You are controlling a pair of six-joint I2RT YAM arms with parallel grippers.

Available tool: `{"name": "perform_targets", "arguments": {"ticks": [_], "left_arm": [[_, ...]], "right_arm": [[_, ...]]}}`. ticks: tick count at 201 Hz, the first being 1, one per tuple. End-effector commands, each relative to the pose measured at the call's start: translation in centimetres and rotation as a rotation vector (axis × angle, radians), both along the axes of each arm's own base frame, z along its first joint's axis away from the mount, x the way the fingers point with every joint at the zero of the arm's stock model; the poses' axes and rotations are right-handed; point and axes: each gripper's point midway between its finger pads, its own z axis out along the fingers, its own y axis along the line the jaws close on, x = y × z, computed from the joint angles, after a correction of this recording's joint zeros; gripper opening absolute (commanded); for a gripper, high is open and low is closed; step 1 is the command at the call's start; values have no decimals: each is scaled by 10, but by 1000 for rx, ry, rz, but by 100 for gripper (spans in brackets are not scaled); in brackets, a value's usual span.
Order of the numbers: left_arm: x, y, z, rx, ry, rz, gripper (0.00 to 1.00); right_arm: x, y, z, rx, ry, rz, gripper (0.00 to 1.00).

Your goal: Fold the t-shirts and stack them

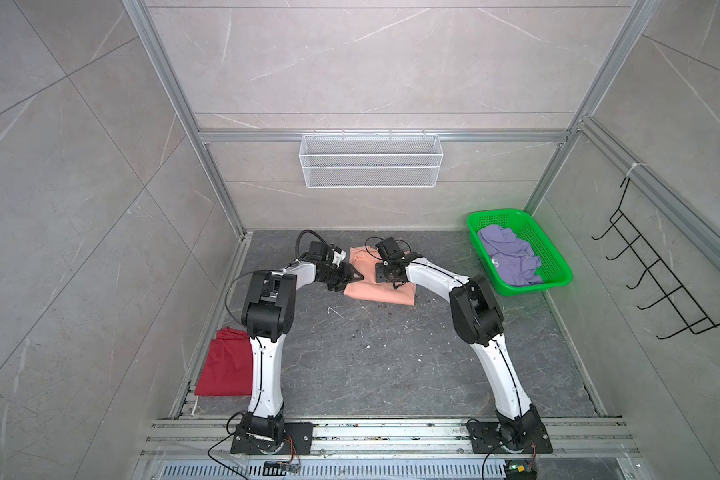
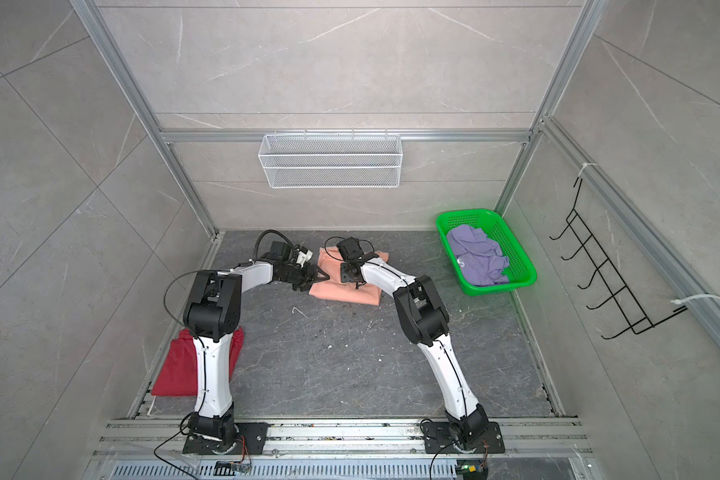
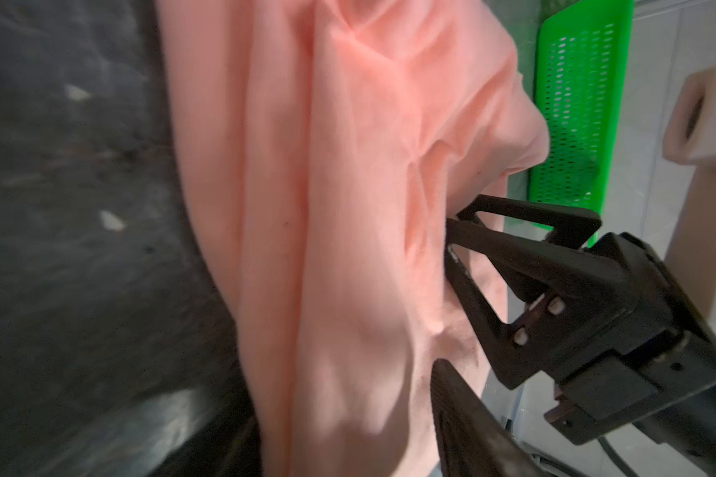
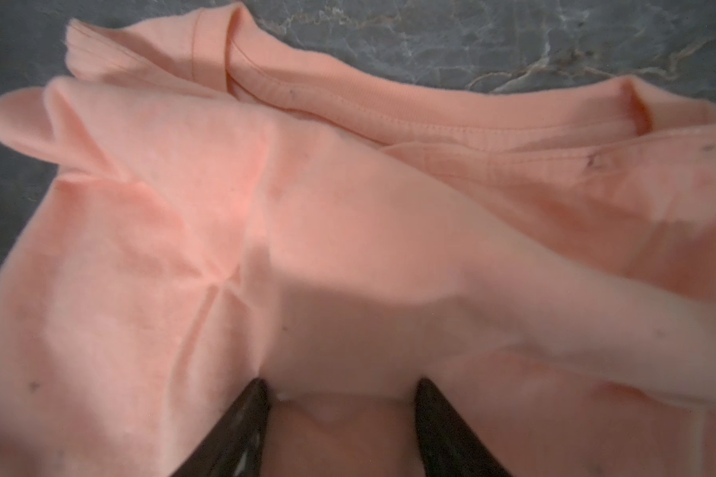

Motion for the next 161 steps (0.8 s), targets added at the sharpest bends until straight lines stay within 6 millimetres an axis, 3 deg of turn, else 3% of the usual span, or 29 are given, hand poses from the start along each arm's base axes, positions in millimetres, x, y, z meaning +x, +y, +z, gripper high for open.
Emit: {"name": "perform_targets", "arguments": {"ticks": [1,23,54,78,103,130,161], "left_arm": [[-6,-6,-12,4,43,-20,30],[0,-14,7,2,-1,-28,0],[-1,-1,34,114,-47,-10,0],[-14,31,53,333,-56,30,0],[-41,72,74,618,-81,54,0],[-81,109,100,879,-86,57,0],[-135,164,119,1196,-5,95,0]], "right_arm": [[-13,7,-16,11,74,39,59],[-12,16,0,67,50,63,60],[-9,15,46,158,-8,72,62],[-12,5,110,290,-102,72,66],[-29,-10,158,378,-174,77,69],[-52,-29,176,404,-201,73,71],[-69,-46,180,429,-213,63,71]]}}
